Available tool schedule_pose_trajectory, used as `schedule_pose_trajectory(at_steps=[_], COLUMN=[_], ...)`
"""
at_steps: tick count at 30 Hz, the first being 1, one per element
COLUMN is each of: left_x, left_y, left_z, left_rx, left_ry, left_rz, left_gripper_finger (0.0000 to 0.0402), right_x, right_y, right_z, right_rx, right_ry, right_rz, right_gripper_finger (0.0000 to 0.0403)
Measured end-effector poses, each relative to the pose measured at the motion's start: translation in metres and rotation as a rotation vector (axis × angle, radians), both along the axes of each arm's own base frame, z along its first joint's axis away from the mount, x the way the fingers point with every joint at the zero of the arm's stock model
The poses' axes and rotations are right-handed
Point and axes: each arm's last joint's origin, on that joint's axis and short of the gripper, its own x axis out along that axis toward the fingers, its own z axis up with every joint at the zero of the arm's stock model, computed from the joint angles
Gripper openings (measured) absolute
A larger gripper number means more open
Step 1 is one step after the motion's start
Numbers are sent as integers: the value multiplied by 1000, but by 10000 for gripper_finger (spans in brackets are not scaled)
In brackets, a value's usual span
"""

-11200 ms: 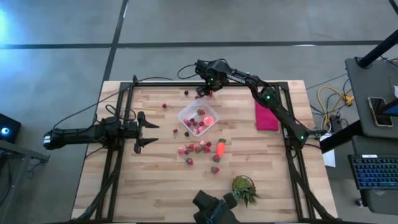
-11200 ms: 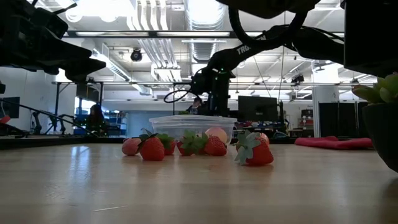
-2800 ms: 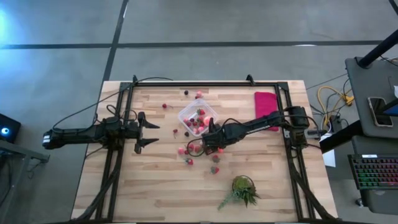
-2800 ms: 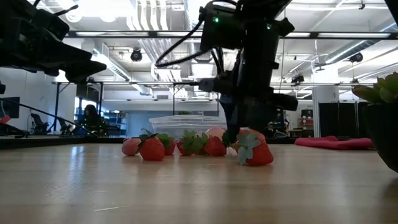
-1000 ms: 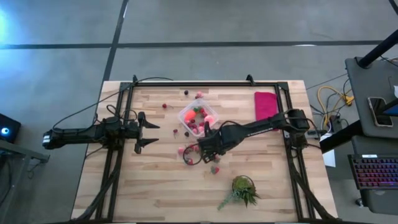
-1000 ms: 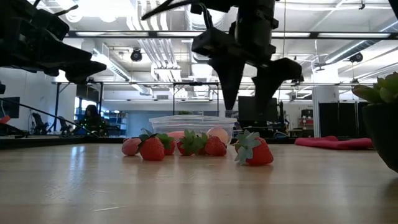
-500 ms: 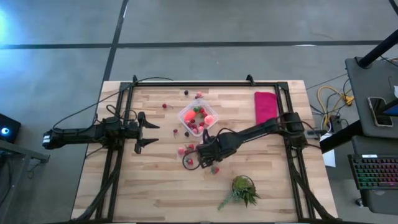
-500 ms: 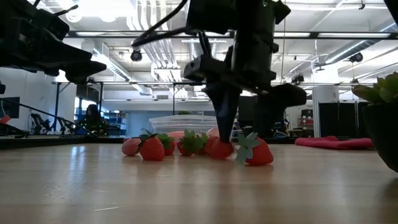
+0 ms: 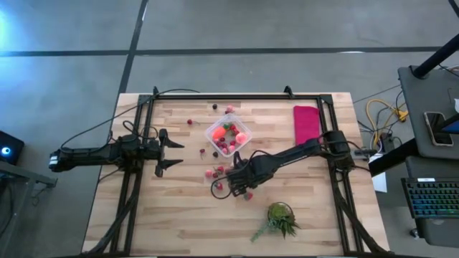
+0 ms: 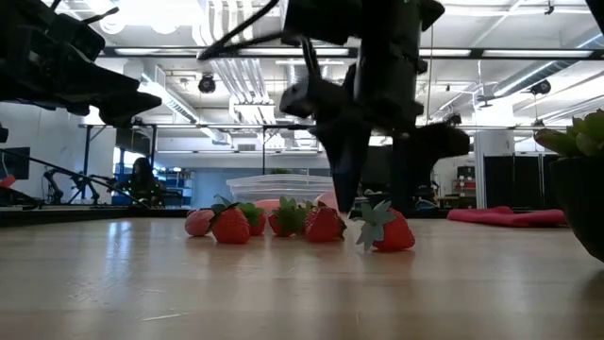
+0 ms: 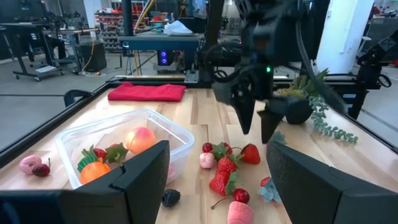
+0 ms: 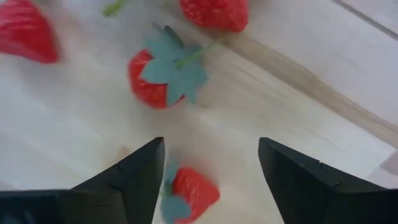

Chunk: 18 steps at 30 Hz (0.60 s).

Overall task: Pick and placing Produce into tupperware
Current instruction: Put the red strawberry into the transparent container

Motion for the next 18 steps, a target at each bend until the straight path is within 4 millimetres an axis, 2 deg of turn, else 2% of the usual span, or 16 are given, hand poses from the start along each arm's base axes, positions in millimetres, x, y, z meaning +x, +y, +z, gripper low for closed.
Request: schedule_pose_trajectory(at_steps=[4,8,13,18], left_x=[0,0,0,0], left_y=[0,0,0,0], left_z=[0,0,0,0], left_rx=[0,0,0,0], left_ry=[0,0,1,0], left_rz=[0,0,0,0], left_gripper_finger=[255,255,255,255], right_x=[-2,-8,-21,-31], right_y=[9,28,59,76], right_z=[9,16,14,11], right_rx=[0,-77,-309,-574], right_ry=[-34,-78,-85,-74], right_rz=[102,389,737,862], right_gripper_finger=[249,249,249,249])
